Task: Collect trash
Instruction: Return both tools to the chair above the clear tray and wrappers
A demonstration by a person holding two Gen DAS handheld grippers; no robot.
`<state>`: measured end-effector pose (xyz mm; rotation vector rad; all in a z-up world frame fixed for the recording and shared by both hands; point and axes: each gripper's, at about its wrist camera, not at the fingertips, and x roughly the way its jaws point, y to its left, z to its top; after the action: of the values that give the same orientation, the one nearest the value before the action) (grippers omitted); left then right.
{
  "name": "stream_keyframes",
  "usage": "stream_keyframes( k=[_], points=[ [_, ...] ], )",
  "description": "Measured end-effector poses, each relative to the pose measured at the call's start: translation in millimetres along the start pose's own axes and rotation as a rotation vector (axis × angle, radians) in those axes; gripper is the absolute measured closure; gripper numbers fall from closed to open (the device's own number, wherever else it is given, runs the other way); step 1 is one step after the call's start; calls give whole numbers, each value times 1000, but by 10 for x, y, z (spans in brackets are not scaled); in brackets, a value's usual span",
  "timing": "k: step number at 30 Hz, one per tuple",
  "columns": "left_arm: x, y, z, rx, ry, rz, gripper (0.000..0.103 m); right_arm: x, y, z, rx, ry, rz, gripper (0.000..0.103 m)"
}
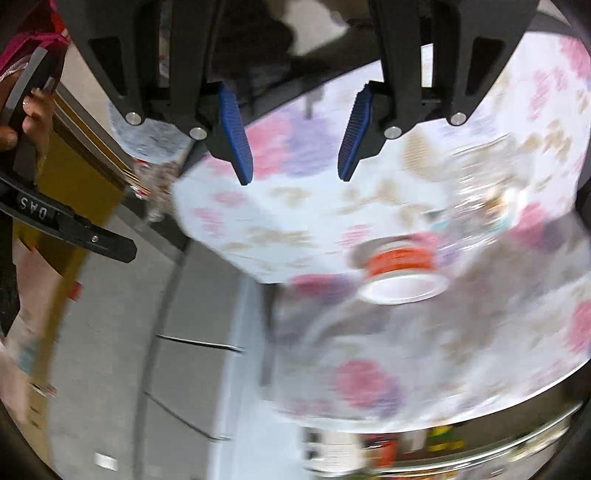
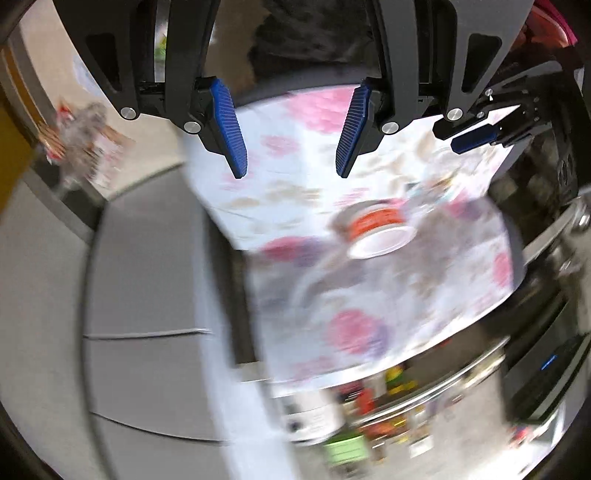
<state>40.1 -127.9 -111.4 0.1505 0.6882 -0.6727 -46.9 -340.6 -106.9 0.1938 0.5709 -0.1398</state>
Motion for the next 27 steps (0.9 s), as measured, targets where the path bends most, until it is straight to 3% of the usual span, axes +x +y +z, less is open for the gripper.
stream_keyframes(
  k=[5,11,20,27],
  points=[
    [-116,697,-109,-110,-5,151,55,385,577,130,-110,30,79,51],
    [-217,1490,-223,-235,-10,323,50,913,1117,179,-225,79,156,43],
    [-6,2196,-186,-323,6,406,49,1772,1708,138,-317,183,221,44],
    [228,2416,-82,-337,22,423,49,2476,1970,213,-264,282,265,43]
  ],
)
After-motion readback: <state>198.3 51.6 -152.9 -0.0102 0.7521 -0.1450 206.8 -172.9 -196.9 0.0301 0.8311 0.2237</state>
